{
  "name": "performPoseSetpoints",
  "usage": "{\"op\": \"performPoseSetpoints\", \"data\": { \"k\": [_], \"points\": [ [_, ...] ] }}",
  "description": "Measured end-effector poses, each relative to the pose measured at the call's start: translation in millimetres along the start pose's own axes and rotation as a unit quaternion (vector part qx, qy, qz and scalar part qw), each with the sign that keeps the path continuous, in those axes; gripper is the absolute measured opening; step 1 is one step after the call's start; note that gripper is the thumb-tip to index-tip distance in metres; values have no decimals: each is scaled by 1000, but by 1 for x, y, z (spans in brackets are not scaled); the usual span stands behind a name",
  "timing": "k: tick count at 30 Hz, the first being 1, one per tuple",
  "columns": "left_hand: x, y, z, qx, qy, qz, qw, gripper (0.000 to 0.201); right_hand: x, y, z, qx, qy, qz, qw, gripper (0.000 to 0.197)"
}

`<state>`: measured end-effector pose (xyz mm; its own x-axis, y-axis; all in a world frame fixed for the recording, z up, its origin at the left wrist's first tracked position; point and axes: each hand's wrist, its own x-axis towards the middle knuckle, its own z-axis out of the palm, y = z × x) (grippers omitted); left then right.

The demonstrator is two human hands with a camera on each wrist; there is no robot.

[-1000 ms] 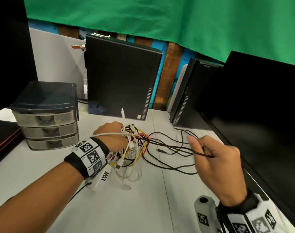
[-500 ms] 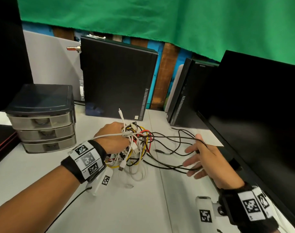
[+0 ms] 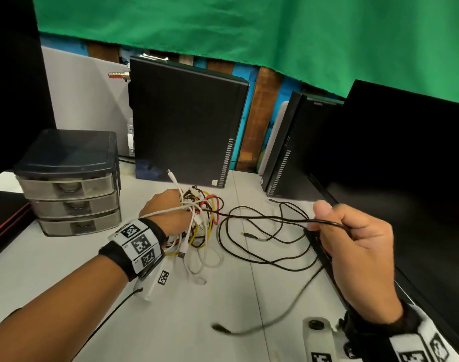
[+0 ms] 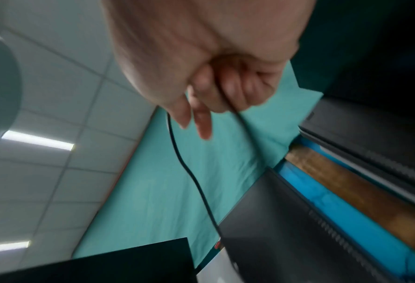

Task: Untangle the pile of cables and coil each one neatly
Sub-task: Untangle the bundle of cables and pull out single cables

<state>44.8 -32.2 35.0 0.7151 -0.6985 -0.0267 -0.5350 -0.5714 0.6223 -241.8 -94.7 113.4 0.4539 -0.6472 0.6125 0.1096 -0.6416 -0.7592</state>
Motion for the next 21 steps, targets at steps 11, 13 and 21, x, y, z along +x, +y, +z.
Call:
{"op": "performPoseSetpoints", "data": {
  "k": [11,13,21],
  "points": [
    [-10,14,-9,-381,-217,-11,899,28,8,34,0,-61,-130,244,959,7],
    [-15,19,-9,-415,-258,-5,872,28,9,38,1,-56,-103,221,968,8],
    [-31,34,-4,-466,-307,21,829,43,17,42,-10,-48,-56,113,991,21]
  ]
}}
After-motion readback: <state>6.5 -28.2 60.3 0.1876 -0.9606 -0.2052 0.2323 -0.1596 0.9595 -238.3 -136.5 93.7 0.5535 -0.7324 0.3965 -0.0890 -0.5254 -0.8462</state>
